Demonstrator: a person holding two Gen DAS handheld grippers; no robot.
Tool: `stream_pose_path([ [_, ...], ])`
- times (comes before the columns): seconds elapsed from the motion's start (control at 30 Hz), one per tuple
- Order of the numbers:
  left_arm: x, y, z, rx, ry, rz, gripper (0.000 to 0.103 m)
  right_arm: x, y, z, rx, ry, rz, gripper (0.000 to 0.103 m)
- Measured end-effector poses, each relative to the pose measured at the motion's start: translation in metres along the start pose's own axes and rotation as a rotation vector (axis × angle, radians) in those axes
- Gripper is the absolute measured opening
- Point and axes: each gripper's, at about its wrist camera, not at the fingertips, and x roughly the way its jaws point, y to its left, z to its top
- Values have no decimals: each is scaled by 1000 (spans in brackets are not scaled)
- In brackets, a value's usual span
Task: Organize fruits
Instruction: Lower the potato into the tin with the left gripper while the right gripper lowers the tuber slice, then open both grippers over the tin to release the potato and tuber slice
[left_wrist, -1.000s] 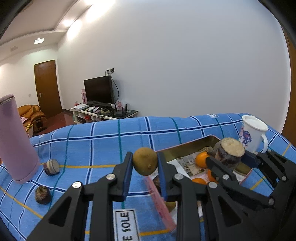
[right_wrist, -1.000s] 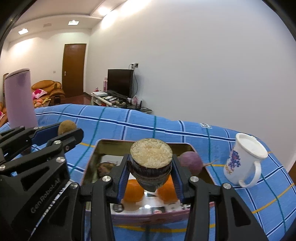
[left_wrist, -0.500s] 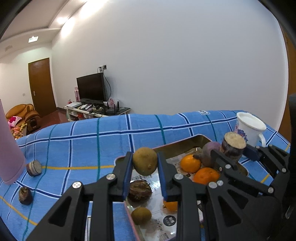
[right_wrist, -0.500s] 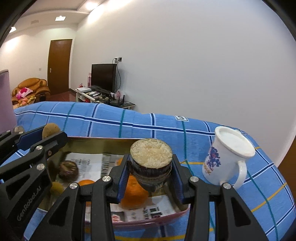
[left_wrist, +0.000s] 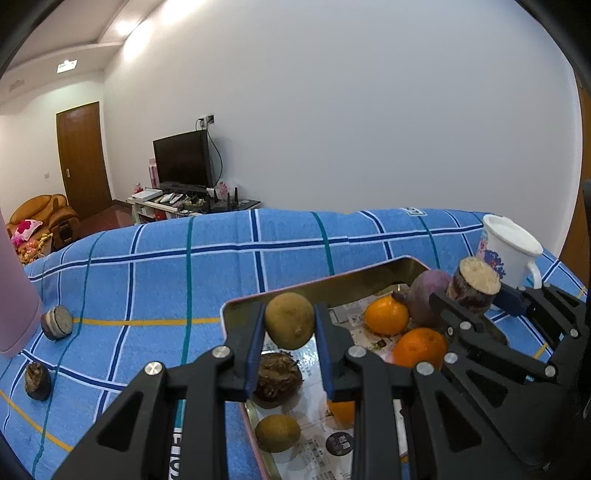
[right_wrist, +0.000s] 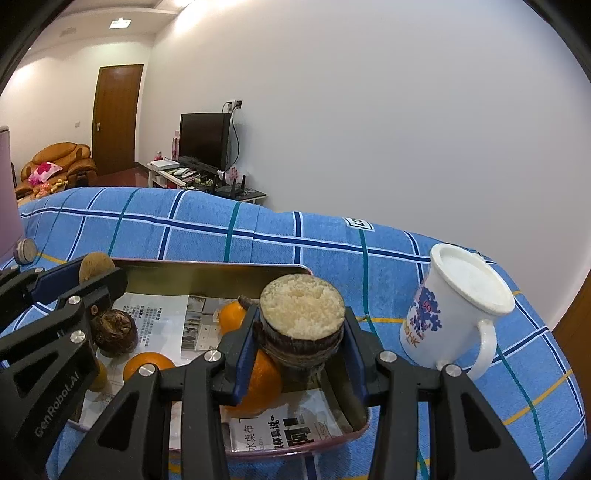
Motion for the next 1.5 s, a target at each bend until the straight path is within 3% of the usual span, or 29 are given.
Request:
stream_pose_path([
  [0.57,9,-8,3,22,32,10,28,13,1,4,-8,23,22,45],
  [0.77,7,-7,2,22,22,5,28,3,0,4,11,-28,99,47],
  [0.83,6,-5,2,11,23,4,28,-1,-1,4,18,-48,100,55],
  [0.9,7,-4,1,4,25,1,28,-5,-3,4,35,-65,107,56],
  [1.0,5,-3,1,6,19,8,29,-11,-12,6,93,-90,167,56],
  [1.03,3,-3,1,10,8,12,34,-13,-16,6,116,-98,192,56],
  [1.1,-1,-6,0,20,-8,21,54,-17,-23,6,162,-120,223,60],
  [1.17,-7,-7,-1,23,-37,47,84,-20,-27,5,186,-136,211,71],
  [1.23,-14,-6,-2,18,-68,60,98,-21,-30,4,205,-153,195,74],
  [1.27,-16,-5,-3,13,-81,65,102,-23,-31,3,219,-162,189,74],
  [1.5,-24,2,-6,-13,-106,95,103,-24,-34,2,245,-182,123,76],
])
